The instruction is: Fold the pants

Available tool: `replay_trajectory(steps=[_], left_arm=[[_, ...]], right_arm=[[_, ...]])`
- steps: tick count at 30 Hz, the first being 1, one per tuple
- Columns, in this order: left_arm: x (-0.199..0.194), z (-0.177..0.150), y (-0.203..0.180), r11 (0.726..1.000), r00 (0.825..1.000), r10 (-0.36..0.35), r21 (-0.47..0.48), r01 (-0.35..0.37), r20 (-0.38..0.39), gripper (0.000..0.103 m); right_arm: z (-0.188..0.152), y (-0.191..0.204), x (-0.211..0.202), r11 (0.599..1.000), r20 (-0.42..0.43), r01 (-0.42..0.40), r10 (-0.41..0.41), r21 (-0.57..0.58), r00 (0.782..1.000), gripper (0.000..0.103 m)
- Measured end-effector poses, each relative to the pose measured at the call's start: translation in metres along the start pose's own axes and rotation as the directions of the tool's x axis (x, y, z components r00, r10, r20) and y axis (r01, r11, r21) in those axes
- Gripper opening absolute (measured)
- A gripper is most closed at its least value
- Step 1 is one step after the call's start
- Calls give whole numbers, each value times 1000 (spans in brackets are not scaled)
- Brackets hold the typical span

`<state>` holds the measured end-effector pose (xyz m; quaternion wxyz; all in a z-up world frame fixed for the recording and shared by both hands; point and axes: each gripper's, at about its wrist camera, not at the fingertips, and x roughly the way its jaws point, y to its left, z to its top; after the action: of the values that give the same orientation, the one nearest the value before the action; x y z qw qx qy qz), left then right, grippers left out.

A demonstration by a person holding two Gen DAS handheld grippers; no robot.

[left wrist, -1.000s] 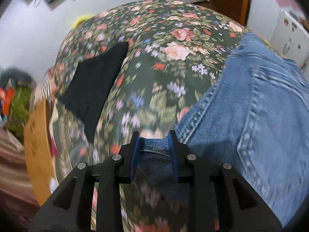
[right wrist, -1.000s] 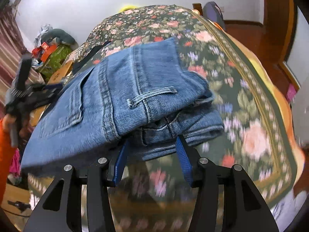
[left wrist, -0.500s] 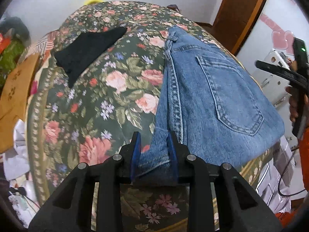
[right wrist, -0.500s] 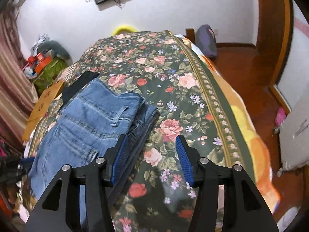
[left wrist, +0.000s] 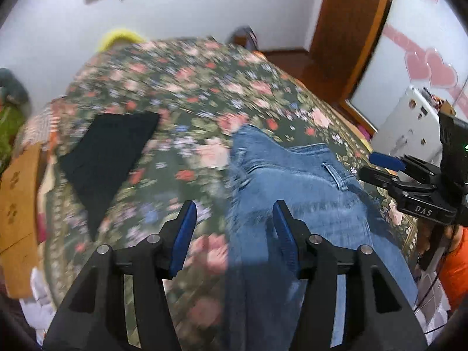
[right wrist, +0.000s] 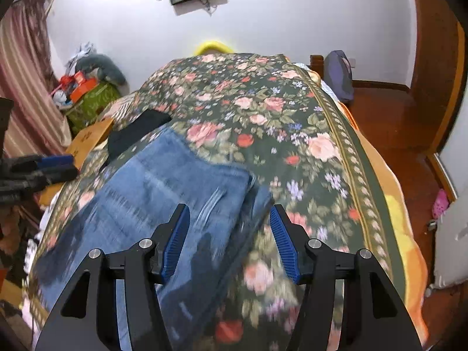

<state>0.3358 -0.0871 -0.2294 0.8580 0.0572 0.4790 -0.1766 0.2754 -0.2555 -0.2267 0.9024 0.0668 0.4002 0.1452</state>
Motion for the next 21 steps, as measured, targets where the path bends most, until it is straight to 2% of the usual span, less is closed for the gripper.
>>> replay_trajectory(steps=[2,6,8,10,12,15,21], left_arm=[[30,10,-5,1000,998,-19,24,20,-56,52],[62,14,-11,999,994,-11,46,17,-113,50],[72,12,-11,998,993,-7,59,14,-118,50],[77,9,-10,998,994,8,60,-2,-106,50],[79,8,-9,999,995,11,53,-6,-100,50],[84,11,-3,1000,995,9,31,-5,-102,55],[48,4,-14,996,998,65,70,-63,-21,53]], right_arm=[[7,-8,20,1000,-23,-11,12,29,1000,53],[11,-19,57,995,-106,-75,82,66,991,40],[9,-19,70,993,-140,-106,113,55,984,25],[6,-13,73,997,-117,-81,82,13,990,19],[3,-6,73,998,-86,-40,36,-40,996,17],[1,-3,78,998,-97,-19,13,-61,995,17],[12,0,44,997,-114,5,-14,-72,993,19]])
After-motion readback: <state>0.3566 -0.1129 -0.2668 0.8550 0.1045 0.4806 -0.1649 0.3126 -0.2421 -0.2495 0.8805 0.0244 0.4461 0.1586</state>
